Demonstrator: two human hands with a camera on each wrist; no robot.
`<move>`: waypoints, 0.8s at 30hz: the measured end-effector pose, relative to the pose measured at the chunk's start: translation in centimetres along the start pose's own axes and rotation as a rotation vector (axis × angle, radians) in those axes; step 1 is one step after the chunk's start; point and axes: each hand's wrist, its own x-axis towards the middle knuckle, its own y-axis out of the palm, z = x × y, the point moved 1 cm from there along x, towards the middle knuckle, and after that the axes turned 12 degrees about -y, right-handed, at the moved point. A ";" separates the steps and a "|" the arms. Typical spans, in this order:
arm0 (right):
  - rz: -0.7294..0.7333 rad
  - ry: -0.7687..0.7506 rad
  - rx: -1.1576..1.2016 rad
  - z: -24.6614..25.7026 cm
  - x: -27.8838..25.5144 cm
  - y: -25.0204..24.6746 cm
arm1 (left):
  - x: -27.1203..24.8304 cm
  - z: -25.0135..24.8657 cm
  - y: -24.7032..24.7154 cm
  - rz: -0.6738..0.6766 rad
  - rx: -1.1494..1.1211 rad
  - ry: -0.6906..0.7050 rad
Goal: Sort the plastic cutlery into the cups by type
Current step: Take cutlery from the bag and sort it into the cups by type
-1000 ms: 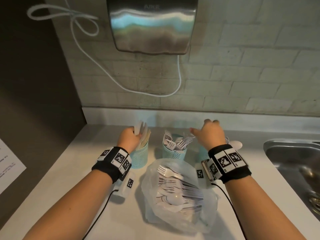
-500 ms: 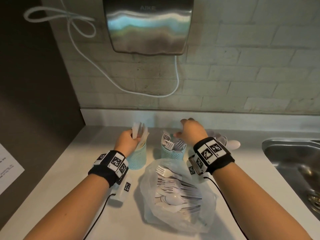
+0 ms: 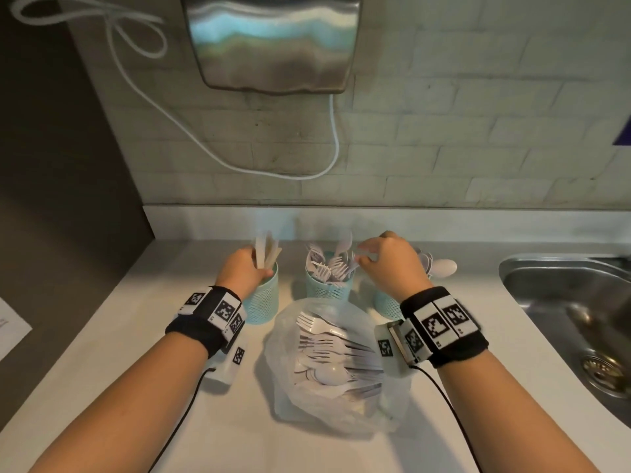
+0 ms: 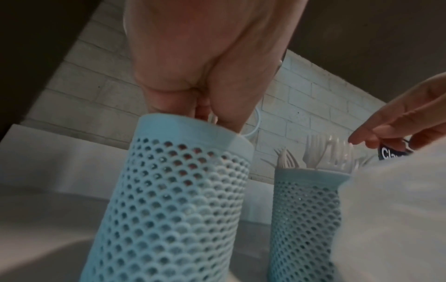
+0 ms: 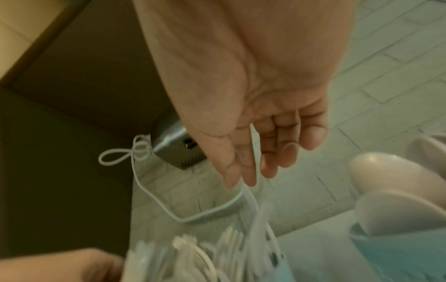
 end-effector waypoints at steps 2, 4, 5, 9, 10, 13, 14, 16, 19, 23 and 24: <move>-0.041 0.000 0.057 0.3 -0.8 -0.8 | -0.3 -0.1 -0.2 -0.002 -0.035 -0.002; -0.053 -0.027 0.135 0.9 -2.0 -1.3 | -0.7 -0.5 -0.6 -0.087 -0.028 0.043; -0.029 -0.051 0.166 1.3 -2.7 -1.4 | -1.3 -0.8 -0.8 -0.165 -0.025 0.091; 0.307 -0.122 0.122 2.3 -5.6 1.0 | -5.8 -2.1 -1.0 -0.314 -0.070 0.385; 0.375 -0.123 0.084 2.3 -6.3 1.9 | -7.2 -2.1 -0.6 -0.256 -0.032 0.424; 0.507 -0.079 -0.009 2.0 -8.4 4.1 | -10.7 -1.0 1.6 0.018 0.256 0.352; 0.537 -0.064 -0.026 1.8 -9.0 4.7 | -11.4 -0.3 2.2 0.089 0.364 0.306; 0.554 -0.052 -0.016 1.5 -10.1 5.6 | -12.3 1.4 3.2 0.187 0.528 0.229; 0.502 -0.090 -0.032 1.7 -11.4 6.6 | -12.8 3.5 3.8 0.251 0.590 0.157; 0.466 -0.149 -0.134 2.5 -12.2 8.3 | -13.2 5.0 4.2 0.366 0.528 0.139; 0.453 -0.161 -0.152 2.7 -12.3 8.6 | -13.3 5.1 4.3 0.388 0.512 0.142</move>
